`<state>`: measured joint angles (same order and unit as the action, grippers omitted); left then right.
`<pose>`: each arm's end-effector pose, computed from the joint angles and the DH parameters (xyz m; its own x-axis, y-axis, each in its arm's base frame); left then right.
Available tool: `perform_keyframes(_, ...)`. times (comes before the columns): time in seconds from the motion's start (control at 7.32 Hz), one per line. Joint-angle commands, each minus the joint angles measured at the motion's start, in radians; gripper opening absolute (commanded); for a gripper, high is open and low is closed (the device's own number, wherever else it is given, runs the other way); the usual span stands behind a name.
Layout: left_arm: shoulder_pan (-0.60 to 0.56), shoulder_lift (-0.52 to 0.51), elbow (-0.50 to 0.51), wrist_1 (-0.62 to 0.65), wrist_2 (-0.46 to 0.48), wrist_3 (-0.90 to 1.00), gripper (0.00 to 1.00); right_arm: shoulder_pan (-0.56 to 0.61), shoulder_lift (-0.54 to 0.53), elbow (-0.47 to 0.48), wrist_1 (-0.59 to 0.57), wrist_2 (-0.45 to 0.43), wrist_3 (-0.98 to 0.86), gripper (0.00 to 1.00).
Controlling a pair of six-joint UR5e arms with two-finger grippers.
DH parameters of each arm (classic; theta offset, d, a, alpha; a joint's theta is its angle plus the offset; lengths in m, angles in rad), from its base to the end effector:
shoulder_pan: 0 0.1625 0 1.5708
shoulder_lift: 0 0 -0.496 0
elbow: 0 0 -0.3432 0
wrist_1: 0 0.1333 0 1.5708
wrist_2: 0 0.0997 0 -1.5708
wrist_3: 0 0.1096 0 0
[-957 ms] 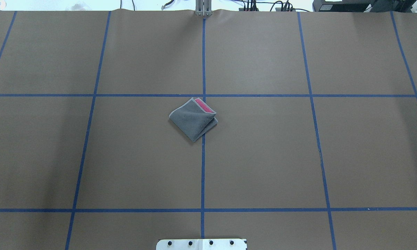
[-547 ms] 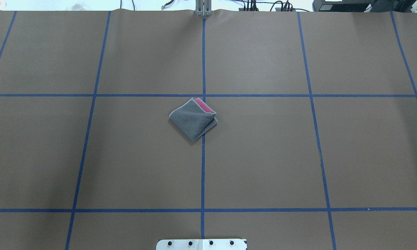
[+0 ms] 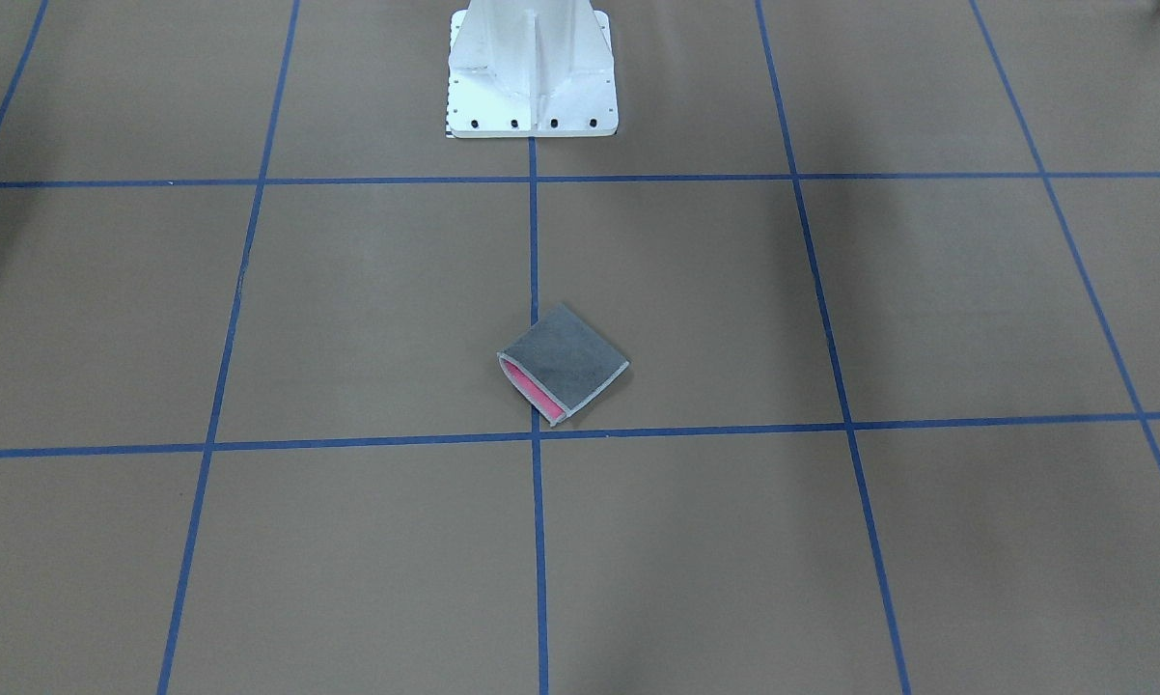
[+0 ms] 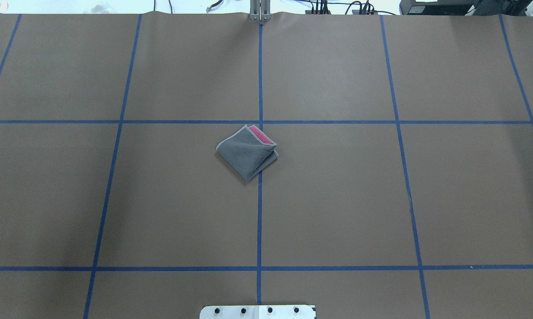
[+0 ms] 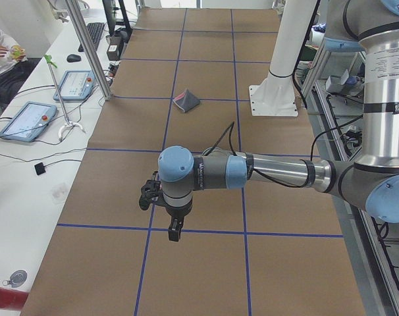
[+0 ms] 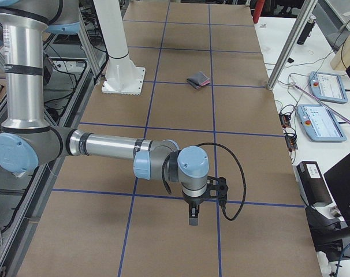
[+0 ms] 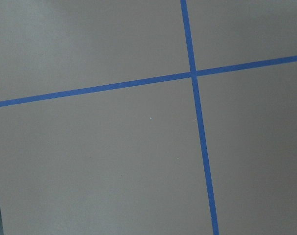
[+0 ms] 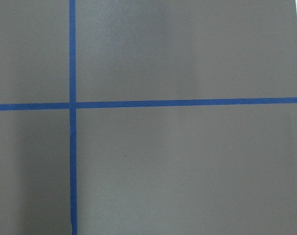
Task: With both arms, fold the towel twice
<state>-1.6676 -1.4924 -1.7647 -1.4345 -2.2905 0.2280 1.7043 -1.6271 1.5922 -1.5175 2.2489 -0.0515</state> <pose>-0.0994 -0.3923 0.7019 0.7497 0.1408 -0.6467 -0.0748 0.9889 0.1287 0.1194 -0.4040 0.7532 0.7792 0.0411 0.6254 -0.0931 0.9944 0.0507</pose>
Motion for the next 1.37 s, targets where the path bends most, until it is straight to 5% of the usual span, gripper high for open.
perform_keyframes(0.0,-0.003,0.003,0.001,0.002,-0.12,0.004,1.0,0.0,-0.001,0.009,-0.001,0.003,-0.002,1.0)
perform_keyframes(1.23,-0.012,0.009,-0.044,-0.021,-0.133,0.002,1.0,0.0,-0.005,0.011,-0.001,0.03,0.009,1.0)
